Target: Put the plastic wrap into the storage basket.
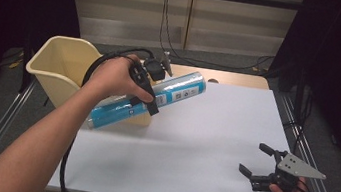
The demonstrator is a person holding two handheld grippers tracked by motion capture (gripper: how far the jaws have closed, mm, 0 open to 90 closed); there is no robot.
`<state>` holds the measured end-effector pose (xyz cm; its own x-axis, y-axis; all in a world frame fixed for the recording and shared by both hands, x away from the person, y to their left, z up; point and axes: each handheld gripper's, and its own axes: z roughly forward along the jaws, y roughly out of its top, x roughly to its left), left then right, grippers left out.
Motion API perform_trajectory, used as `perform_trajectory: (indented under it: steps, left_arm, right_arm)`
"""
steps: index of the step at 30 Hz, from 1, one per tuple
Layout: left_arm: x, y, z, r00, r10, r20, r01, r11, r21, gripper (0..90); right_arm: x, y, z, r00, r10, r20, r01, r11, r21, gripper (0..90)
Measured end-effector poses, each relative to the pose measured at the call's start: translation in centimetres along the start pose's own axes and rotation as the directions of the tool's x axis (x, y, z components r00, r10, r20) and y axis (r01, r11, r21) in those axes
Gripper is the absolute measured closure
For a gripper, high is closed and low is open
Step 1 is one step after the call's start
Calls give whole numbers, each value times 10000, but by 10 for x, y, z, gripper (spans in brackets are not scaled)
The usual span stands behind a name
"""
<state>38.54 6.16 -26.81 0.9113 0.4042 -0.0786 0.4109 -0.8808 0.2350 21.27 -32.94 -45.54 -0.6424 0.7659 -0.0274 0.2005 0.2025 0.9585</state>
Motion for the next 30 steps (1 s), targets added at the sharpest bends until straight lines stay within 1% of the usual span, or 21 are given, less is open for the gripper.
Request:
perform_trajectory:
  steps: [1, 2, 3, 4, 5, 7, 8, 9, 14, 15, 17, 18, 20, 21, 22, 23, 25, 27, 28, 29, 30]
  left_arm:
    - [1, 1, 0, 9999, 82, -88, -82, 10000, -9, 323]
    - [3, 1, -1, 9999, 132, -35, -132, 9999, 24, 323]
    - [3, 2, -1, 9999, 26, -133, -27, 10000, -47, 323]
    - [5, 2, -2, 9996, 171, -206, -170, 9999, 14, 323]
    - [5, 3, -1, 9997, -22, -225, 19, 9999, -146, 323]
    - [8, 4, -3, 9996, 29, -289, -30, 10000, -31, 323]
    - [9, 4, -3, 9991, 56, -427, -58, 10000, -50, 323]
    - [10, 5, -3, 9986, 174, -492, -173, 9998, 19, 323]
    - [15, 7, -3, 9985, 239, -495, -232, 9996, 149, 323]
    - [17, 7, -2, 9975, 250, -661, -243, 9996, 118, 323]
    - [19, 7, -1, 9976, 274, -633, -268, 9996, 90, 323]
    - [19, 7, 0, 9969, 244, -752, -239, 9997, 76, 323]
    - [22, 7, 0, 9963, 348, -782, -340, 9993, 121, 323]
    - [22, 7, 1, 9964, 228, -818, -224, 9997, 65, 323]
    - [24, 7, 0, 9964, 261, -807, -252, 9996, 121, 323]
    - [25, 7, 1, 9947, 273, -990, -273, 9996, 16, 323]
    - [29, 7, 0, 9936, 374, -1070, -369, 9993, 70, 323]
    - [31, 7, 0, 9938, 361, -1048, -361, 9993, 19, 323]
    - [33, 7, -1, 9948, 411, -927, -402, 9991, 113, 323]
    - [32, 6, 1, 9950, 186, -984, -198, 9997, -113, 323]
    - [34, 6, 0, 9943, 247, -1037, -260, 9996, -112, 323]
  right_arm:
    - [0, 0, 0, 10000, 24, -4, -24, 10000, 21, 7]
    - [0, 0, 0, 10000, 24, -4, -24, 10000, 21, 7]
    - [0, 0, 0, 10000, -4, -5, 4, 10000, -15, 7]
    - [0, 0, 0, 10000, -4, -5, 4, 10000, -15, 7]
    - [0, 0, 0, 10000, 8, 0, -8, 10000, 5, 7]
    - [0, 0, 0, 10000, -6, 0, 6, 10000, 9, 7]
    - [0, 0, 0, 10000, -10, -11, 10, 10000, 55, 7]
    - [0, 0, 0, 10000, 27, -30, -27, 10000, 65, 7]
    - [1, 0, 1, 10000, -8, -56, 8, 10000, 97, 7]
    - [1, 0, 1, 10000, -25, -45, 26, 10000, 79, 6]
    - [0, 0, 0, 10000, -62, -21, 62, 10000, 32, 6]
    - [0, 0, 0, 10000, -4, -24, 4, 10000, 55, 6]
    - [0, -1, 0, 10000, 9, -23, -9, 10000, 15, 6]
    - [0, -1, 0, 10000, -27, -2, 27, 10000, 19, 6]
    - [-1, -1, 0, 10000, -27, -14, 28, 10000, 26, 6]
    - [-1, -1, 0, 10000, -6, -15, 6, 10000, 16, 6]
    - [-1, 0, 0, 10000, -46, -10, 46, 10000, -11, 7]
    - [0, 0, 0, 10000, -57, 5, 57, 10000, -27, 6]
    - [0, 0, 0, 10000, -72, -2, 72, 10000, -23, 6]
    - [0, 0, 0, 10000, -79, 16, 79, 10000, -28, 6]
    - [0, -1, 0, 10000, -89, 28, 89, 10000, -17, 6]
